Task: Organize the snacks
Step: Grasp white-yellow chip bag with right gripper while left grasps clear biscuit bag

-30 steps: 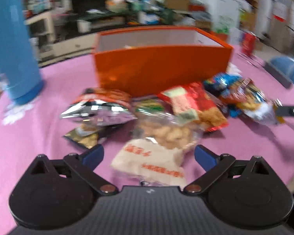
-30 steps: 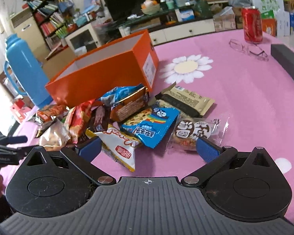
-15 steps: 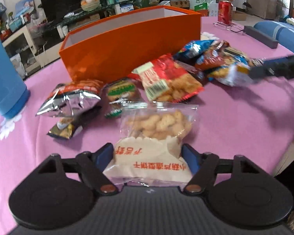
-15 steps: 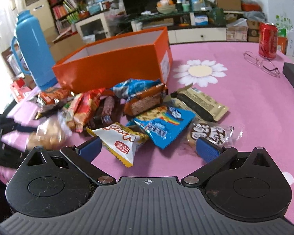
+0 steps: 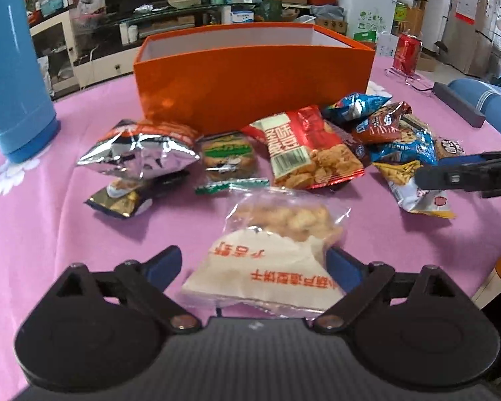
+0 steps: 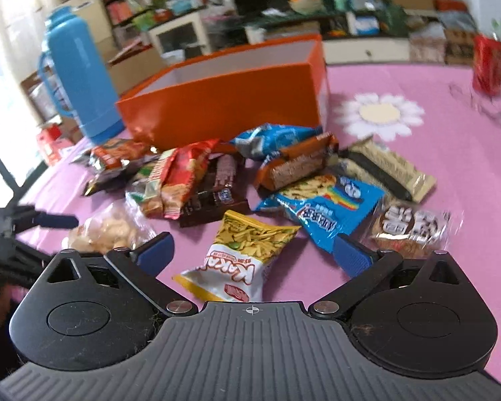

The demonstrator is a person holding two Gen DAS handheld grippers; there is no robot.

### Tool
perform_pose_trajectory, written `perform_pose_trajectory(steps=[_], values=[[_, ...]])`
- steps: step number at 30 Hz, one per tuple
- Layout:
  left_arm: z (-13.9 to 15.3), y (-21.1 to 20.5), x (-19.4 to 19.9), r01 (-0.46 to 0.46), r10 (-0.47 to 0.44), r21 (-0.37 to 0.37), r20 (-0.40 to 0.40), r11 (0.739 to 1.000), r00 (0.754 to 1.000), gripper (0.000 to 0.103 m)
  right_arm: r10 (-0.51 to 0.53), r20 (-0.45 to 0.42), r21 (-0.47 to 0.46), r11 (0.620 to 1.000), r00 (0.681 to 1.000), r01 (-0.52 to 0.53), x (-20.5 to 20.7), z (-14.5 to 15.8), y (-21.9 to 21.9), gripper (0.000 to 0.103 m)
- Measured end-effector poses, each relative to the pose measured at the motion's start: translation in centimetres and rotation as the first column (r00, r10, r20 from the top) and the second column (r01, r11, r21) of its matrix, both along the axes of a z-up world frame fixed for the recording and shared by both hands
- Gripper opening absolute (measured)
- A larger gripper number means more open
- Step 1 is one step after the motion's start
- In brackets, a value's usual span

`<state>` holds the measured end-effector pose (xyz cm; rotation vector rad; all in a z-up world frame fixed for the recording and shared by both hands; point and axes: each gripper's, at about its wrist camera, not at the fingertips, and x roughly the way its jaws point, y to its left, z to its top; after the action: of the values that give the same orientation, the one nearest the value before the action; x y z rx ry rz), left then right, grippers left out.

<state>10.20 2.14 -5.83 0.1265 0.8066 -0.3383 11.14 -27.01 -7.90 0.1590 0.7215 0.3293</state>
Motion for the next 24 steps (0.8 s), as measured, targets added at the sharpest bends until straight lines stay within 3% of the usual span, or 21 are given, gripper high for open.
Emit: perform_pose_trajectory(steps=[4, 7, 10, 12, 15, 17, 18, 19, 20, 21, 24], values=[[-0.4, -0.6, 0.0, 0.034, -0.034, 0.014, -0.009, 0.999, 0.999, 0.092, -0.035, -0.027, -0.050, 0.998, 0.999, 0.033, 0.8, -0.5, 1.7, 0.077], [-1.1, -1.2, 0.2, 0.034, -0.033, 0.057, -0.019, 0.998, 0.999, 0.090, 0.001, -0.014, -0.103, 0.995, 1.000, -0.002, 0.7, -0.7, 3.0, 0.071], [-1.3, -1.1, 0.4, 0.032, -0.030, 0.041, -0.032, 0.999, 0.999, 0.086, 0.021, -0.018, -0.190, 0.982, 1.000, -0.024, 0.6, -1.6, 4.1, 0.060], [-1.3, -1.0, 0.3, 0.032, -0.031, 0.037, -0.026, 0.999, 0.999, 0.085, 0.024, -0.006, -0.229, 0.973, 1.000, -0.025, 0.3, -1.7, 4.0, 0.046], [-1.3, -1.0, 0.0, 0.039, -0.038, 0.042, -0.023, 0.998, 0.999, 0.084, 0.021, -0.006, -0.211, 0.977, 1.000, -0.022, 0.0, -1.6, 3.0, 0.037], [-1.2, -1.0, 0.2, 0.036, -0.035, 0.044, -0.026, 0.998, 0.999, 0.089, 0.025, -0.005, -0.203, 0.979, 1.000, -0.025, -0.3, -1.5, 2.6, 0.037], [-1.0, -0.9, 0.2, 0.026, -0.025, 0.045, -0.021, 0.999, 0.999, 0.092, 0.025, -0.007, -0.194, 0.981, 1.000, -0.026, -0.3, -1.5, 2.3, 0.042], [-0.9, -0.9, 0.3, 0.016, -0.015, 0.041, -0.010, 0.999, 1.000, 0.093, 0.022, -0.012, -0.177, 0.984, 1.000, -0.024, -0.3, -1.4, 2.1, 0.049], [-0.8, -0.9, 0.4, 0.009, -0.009, 0.038, -0.003, 0.999, 1.000, 0.093, 0.013, -0.014, -0.155, 0.988, 1.000, -0.015, -0.3, -1.4, 1.8, 0.066], [-0.8, -0.8, 0.6, 0.006, -0.005, 0.035, -0.007, 0.999, 1.000, 0.093, 0.006, -0.008, -0.144, 0.990, 1.000, -0.007, -0.2, -1.2, 1.7, 0.072], [-1.2, -1.0, 1.0, 0.009, -0.007, 0.044, -0.040, 0.999, 0.999, 0.093, 0.010, 0.016, -0.165, 0.986, 1.000, -0.007, -0.3, -1.0, 2.0, 0.070]])
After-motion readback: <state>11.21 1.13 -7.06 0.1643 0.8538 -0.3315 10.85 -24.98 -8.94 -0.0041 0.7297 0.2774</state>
